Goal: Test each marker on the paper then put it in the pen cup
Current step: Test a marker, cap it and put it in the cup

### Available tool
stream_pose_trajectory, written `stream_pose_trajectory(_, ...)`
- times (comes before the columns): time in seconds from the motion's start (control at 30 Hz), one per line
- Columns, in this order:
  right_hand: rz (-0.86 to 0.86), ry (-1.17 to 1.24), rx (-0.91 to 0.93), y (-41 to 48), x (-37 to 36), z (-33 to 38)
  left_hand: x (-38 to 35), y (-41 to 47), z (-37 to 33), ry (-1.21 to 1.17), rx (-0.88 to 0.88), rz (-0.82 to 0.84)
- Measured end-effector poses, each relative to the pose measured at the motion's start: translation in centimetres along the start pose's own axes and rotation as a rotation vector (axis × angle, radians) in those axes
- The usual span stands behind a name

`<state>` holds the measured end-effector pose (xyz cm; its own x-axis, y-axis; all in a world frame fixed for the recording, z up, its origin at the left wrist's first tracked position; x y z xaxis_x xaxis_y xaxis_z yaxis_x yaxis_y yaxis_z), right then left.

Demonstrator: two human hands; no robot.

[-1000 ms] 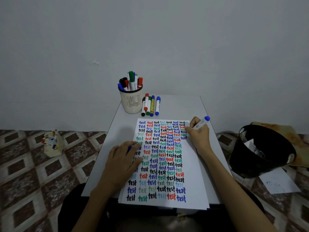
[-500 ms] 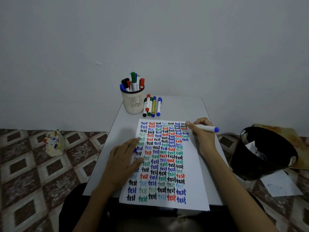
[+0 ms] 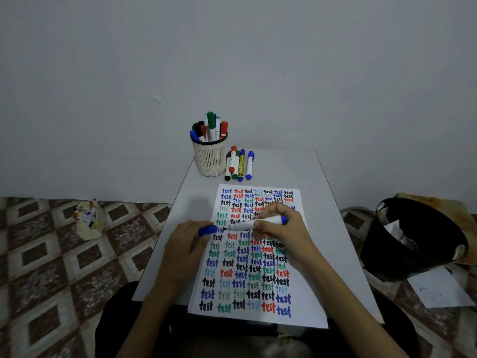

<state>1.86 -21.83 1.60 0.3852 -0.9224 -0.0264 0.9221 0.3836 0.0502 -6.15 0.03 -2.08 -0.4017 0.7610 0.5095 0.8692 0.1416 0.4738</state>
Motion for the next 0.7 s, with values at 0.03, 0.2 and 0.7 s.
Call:
stream_pose_trajectory(0.03, 0.0, -0.015, 0.0, -0.1, -0.2, -0.2, 0.0, 0.0, -0.1, -0.008, -0.011, 0.003)
stream_pose_trajectory(0.2, -0.003, -0.036, 0.003, -0.2, -0.6, -0.2, 0.1, 0.0, -0.6, -0.016, -0.074, 0.053)
stream_pose_trajectory(0.7, 0.284, -0.368, 0.045, -0.4, -2.5, -0.2, 0.9, 0.0, -0.5, -0.252, -0.033, 0.033)
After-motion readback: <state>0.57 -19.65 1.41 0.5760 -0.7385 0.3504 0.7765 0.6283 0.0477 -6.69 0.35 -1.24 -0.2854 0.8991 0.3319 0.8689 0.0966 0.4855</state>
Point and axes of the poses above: each hand's wrist, its own y-axis towards the middle knuckle, its own x-axis out of the back of the hand, z = x × y, the point moved 1 cm from there along y, towards the middle knuckle, and after that the axes turned 9 degrees about -y, right-handed, at the moved point
